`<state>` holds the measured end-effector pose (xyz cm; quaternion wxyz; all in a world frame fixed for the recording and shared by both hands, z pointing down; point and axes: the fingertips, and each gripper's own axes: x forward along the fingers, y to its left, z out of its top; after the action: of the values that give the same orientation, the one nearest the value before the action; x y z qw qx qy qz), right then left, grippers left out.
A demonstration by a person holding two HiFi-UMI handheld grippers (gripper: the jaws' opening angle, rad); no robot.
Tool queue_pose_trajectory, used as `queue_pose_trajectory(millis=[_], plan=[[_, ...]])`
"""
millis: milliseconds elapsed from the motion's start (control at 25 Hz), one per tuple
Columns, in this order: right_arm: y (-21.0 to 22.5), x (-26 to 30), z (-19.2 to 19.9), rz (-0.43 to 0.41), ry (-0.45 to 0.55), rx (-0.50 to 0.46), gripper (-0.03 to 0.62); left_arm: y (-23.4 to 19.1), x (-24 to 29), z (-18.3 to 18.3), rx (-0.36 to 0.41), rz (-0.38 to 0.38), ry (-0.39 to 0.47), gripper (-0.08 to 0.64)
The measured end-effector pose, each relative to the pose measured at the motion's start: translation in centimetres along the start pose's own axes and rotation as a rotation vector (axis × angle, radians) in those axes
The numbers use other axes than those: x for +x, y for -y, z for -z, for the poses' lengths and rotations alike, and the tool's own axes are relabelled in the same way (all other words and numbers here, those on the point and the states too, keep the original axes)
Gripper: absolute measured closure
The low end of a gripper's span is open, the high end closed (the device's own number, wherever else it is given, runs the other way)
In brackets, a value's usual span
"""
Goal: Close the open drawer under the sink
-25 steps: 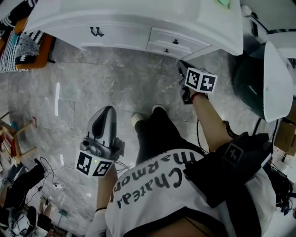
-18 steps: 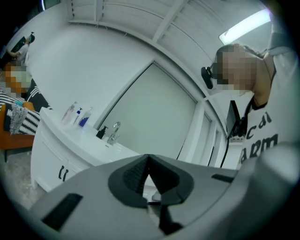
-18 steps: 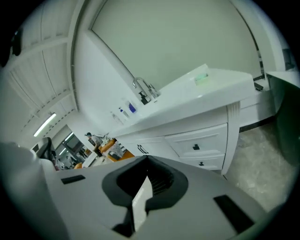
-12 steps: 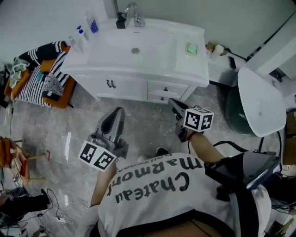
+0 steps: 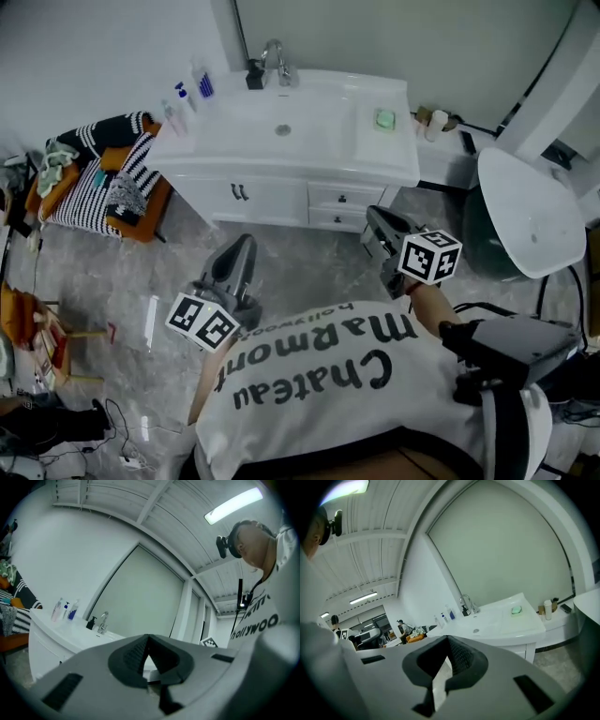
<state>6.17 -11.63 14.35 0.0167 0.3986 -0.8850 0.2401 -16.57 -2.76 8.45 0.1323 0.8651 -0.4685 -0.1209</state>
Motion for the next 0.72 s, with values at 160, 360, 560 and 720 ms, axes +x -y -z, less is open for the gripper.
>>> queue_pose_trajectory(millis=[160, 360, 560, 720], plan=[[-0.6, -0.7, 0.4, 0.009, 0.000, -0.037, 0.581, 0.8, -0.9, 0.6, -0.003, 0.011, -0.013, 0.552], [-1.0, -0.6, 0.7, 0.030, -0.025, -0.114, 0.581, 0.3, -1.0, 1.3, -0.019, 0.000, -0.028, 0.552], [-1.2, -0.5, 0.6, 0.030, -0.036, -0.139, 0.581, 0.4, -1.4, 1.9, -0.026, -0.015, -0.036, 0.552], [-1.4, -0.2, 0.9, 0.025, -0.050, -0.171, 0.581, 0.3, -1.6, 1.9, -0.026, -0.024, -0.028, 0.552]])
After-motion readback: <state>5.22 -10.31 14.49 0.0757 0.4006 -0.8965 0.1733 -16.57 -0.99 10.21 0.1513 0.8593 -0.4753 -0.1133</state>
